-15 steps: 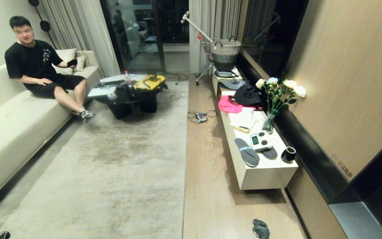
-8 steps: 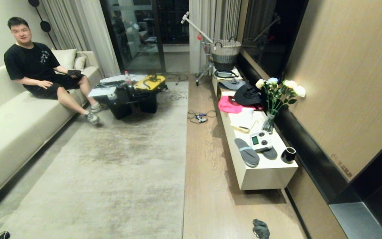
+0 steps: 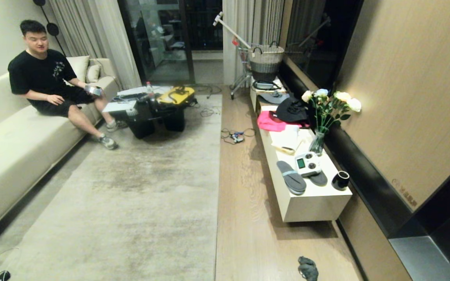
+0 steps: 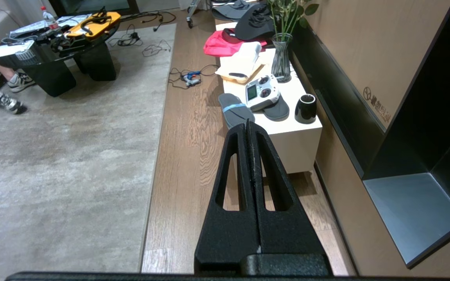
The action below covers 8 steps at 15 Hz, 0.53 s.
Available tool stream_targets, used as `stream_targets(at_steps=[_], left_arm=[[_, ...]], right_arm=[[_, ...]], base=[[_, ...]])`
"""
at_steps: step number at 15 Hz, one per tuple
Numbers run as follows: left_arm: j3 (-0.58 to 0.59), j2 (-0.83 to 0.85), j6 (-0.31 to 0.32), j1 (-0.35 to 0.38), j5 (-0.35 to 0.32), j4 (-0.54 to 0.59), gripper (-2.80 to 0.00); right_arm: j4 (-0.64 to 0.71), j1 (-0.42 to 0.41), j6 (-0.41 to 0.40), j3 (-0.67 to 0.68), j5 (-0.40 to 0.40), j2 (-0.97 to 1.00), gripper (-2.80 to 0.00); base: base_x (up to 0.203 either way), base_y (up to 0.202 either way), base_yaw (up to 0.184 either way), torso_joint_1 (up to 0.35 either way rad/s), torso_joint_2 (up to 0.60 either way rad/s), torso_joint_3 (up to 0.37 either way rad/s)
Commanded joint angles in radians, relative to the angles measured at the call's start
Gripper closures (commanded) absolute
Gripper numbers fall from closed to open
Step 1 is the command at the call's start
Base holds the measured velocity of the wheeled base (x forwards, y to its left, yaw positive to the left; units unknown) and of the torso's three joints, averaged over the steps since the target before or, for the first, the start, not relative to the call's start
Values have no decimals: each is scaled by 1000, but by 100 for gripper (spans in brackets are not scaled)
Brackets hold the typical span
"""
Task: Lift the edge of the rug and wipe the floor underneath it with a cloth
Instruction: Pick up the rag
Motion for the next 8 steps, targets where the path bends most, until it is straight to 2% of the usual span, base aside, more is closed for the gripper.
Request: stream_targets(at_steps=[1,8], left_arm=[[0,2,-1,0,0,0,0],[0,2,-1,0,0,0,0]], right_arm=[[-1,0,0,0,-1,2,0],[-1,0,0,0,-1,2,0]], base=[[0,0,0,-71,183,95],[0,0,0,-106,254,145]])
